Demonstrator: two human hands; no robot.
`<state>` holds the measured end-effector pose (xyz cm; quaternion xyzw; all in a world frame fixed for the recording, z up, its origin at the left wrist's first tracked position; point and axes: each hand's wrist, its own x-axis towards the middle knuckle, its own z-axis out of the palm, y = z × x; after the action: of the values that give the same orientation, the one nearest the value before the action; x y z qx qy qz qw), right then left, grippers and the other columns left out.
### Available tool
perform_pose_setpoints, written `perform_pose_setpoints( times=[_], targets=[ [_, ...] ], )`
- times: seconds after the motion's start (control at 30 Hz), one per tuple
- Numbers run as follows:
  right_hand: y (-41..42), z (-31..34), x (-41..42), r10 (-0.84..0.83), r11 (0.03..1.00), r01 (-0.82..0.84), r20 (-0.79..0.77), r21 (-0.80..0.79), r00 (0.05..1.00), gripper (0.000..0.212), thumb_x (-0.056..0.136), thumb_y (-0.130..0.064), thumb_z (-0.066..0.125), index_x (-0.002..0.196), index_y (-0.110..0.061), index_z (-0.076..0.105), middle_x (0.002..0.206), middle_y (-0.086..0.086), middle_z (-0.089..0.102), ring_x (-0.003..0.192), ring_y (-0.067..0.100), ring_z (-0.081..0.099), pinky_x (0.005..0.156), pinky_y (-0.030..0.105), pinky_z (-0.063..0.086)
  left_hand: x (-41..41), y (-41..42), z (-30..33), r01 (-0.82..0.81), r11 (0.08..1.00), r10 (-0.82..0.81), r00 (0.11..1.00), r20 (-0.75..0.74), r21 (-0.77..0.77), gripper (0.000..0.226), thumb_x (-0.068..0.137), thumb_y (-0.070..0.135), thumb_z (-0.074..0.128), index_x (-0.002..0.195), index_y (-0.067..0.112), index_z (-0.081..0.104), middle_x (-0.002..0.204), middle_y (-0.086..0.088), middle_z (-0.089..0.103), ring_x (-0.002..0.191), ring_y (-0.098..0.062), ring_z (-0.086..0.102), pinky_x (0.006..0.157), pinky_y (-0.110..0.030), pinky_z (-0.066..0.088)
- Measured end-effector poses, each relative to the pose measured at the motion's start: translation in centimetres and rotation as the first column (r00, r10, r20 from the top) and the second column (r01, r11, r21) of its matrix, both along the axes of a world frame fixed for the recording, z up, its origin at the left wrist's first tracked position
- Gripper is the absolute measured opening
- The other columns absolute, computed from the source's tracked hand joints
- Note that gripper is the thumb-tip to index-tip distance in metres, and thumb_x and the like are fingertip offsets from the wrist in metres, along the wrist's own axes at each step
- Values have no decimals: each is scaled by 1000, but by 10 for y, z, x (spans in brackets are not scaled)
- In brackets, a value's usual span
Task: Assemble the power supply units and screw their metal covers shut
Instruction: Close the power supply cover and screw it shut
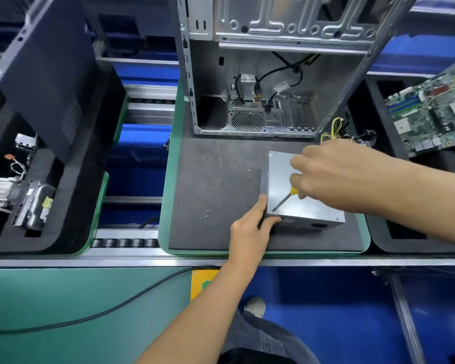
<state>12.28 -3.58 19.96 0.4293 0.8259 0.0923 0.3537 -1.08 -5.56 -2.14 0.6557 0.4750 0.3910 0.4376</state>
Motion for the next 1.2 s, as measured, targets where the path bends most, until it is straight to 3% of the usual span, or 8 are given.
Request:
perform_pose_setpoints(
  times=[0.13, 0.27, 0.33, 0.47, 0.57, 0.7, 0.97, 1.2],
  targets=[
    [-1, -7, -7, -355, 933, 341, -132, -120, 926, 39, 102, -40, 43, 70, -19, 38, 72, 3, 45, 69, 29, 51, 57, 31, 33, 2, -1, 0, -36, 999, 36, 999, 12, 5, 46, 83, 15, 73, 128, 9, 66, 63, -2, 47, 64, -6, 32, 62, -10, 33],
    [-2, -5, 8, -974, 228, 768, -157, -599, 166, 33, 100, -37, 49, 83, -12, 63, 49, -5, 57, 41, 15, 43, 44, 20, 39, 3, -2, 0, -31, 999, 31, 998, 47, -7, 46, 84, 12, 74, 129, 9, 65, 58, 16, 41, 60, -6, 30, 60, -9, 29],
    [-12, -6, 15, -941, 338, 747, -213, -573, 262, 24, 95, -43, 58, 104, -21, 61, 73, -6, 67, 61, 16, 59, 61, 28, 54, 2, -1, -3, -28, 1000, 27, 999, 45, 12, 46, 84, 10, 74, 128, 7, 65, 59, 24, 43, 57, 0, 33, 61, -4, 27],
    [-24, -5, 0, -428, 893, 395, -138, -214, 893, 18, 98, -18, 53, 114, -26, 52, 107, 1, 51, 97, 29, 59, 69, 36, 46, 3, -2, 0, -42, 999, 41, 998, 47, 19, 45, 83, 12, 73, 127, 7, 66, 62, 24, 44, 58, -2, 33, 62, -4, 30],
    [-18, -6, -1, -247, 963, 239, -51, -123, 968, 22, 96, -10, 48, 112, -20, 58, 96, 3, 49, 99, 31, 61, 64, 36, 42, 1, -1, -3, -31, 999, 30, 999, 33, 17, 43, 83, 15, 73, 125, 12, 67, 62, 21, 43, 60, -4, 33, 65, -4, 30],
    [-6, 12, 36, -505, 863, 451, -375, -227, 777, 14, 93, -34, 61, 106, -34, 64, 86, -11, 61, 84, 8, 61, 74, 35, 53, -4, 1, 1, 17, 997, -8, 994, 109, -76, 49, 84, 8, 76, 131, 11, 64, 117, 11, 70, 107, -6, 66, 100, -28, 50],
    [-26, -27, 66, -593, 580, 611, -794, -538, -136, 11, 75, -40, 80, 81, -31, 79, 59, -13, 64, 55, 12, 45, 48, 20, 35, -7, 6, 6, -20, 969, 11, 999, 39, 245, 15, 84, 5, 76, 98, 9, 78, 118, 1, 68, 107, -7, 65, 86, -34, 56],
    [-32, -43, 66, -591, 518, 607, -765, -603, -255, 15, 76, -40, 73, 79, -25, 77, 49, -8, 45, 49, 14, 34, 46, 23, 27, -7, 5, 18, 3, 1000, -6, 990, 138, 23, 17, 81, 5, 79, 96, 13, 77, 117, 6, 68, 95, -12, 69, 82, -24, 55]
  ],
)
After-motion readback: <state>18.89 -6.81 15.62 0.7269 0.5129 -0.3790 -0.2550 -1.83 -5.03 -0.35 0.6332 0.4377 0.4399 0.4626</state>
